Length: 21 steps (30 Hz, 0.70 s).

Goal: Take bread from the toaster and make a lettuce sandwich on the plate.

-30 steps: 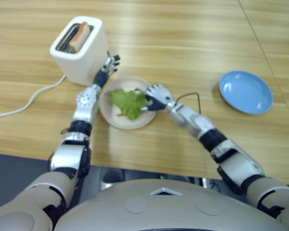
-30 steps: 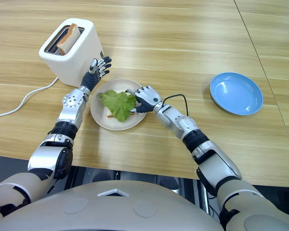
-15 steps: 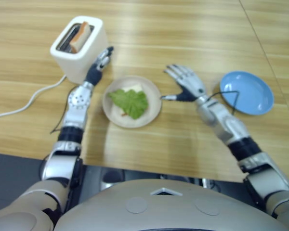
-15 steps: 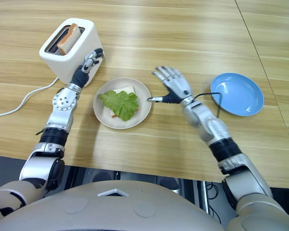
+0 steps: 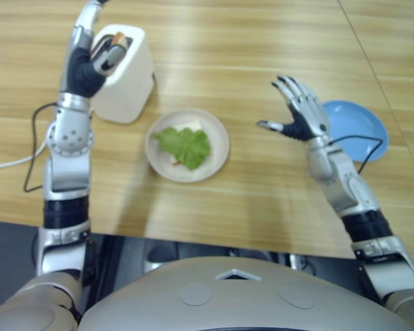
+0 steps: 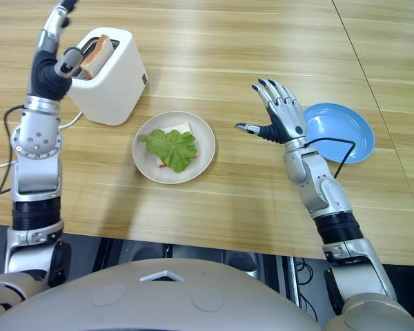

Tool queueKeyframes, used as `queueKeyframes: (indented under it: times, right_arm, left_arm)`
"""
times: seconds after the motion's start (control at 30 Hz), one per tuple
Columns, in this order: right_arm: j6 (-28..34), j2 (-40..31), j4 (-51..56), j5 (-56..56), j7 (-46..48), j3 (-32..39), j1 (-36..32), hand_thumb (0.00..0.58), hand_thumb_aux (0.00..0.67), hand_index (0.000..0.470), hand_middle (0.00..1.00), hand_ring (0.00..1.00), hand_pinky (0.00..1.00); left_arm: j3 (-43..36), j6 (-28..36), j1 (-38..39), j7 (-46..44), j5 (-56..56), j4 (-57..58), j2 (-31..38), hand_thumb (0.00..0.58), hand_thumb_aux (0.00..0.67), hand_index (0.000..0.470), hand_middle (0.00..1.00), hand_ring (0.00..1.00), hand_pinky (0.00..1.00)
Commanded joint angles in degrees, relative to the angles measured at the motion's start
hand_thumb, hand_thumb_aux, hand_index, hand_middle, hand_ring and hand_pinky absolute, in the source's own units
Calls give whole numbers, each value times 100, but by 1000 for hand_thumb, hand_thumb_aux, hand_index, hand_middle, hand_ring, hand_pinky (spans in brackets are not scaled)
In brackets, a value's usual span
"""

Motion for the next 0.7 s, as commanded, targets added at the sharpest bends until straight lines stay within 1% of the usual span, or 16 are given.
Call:
queueKeyframes:
  times: [0.03,0.13,0.2,0.3,0.47,0.67,0.7]
  right_arm:
    - [-135,65,400,80,-39,63,-160,0,0,0,0,0,0]
    - [-209,64,560,87,-55,52,-205,0,0,0,0,0,0]
    - [-255,72,616,109,-61,35,-220,0,0,0,0,0,0]
    - [-326,109,865,160,-74,58,-309,0,0,0,0,0,0]
    - [-424,168,1128,199,-129,96,-352,0,0,0,0,0,0]
    - [-448,155,1206,206,-150,115,-344,0,0,0,0,0,0]
    - [-452,150,1209,206,-154,114,-336,0,0,0,0,0,0]
  left_arm:
    - [-225,946,-247,415,1029,965,302,0,0,0,0,0,0]
    - [-595,1314,-544,536,1455,1790,426,0,0,0,0,0,0]
    - [-823,1514,-780,486,1545,2455,437,0,0,0,0,0,0]
    - [-1047,1721,-1075,545,1599,3064,413,0,0,0,0,0,0]
    - [-1411,1780,-1605,755,1623,3997,413,0,0,0,0,0,0]
    - [-1618,1824,-1800,995,1544,4440,472,0,0,0,0,0,0]
    - [-1596,1822,-1796,1052,1499,4453,473,216,139,96,0,0,0]
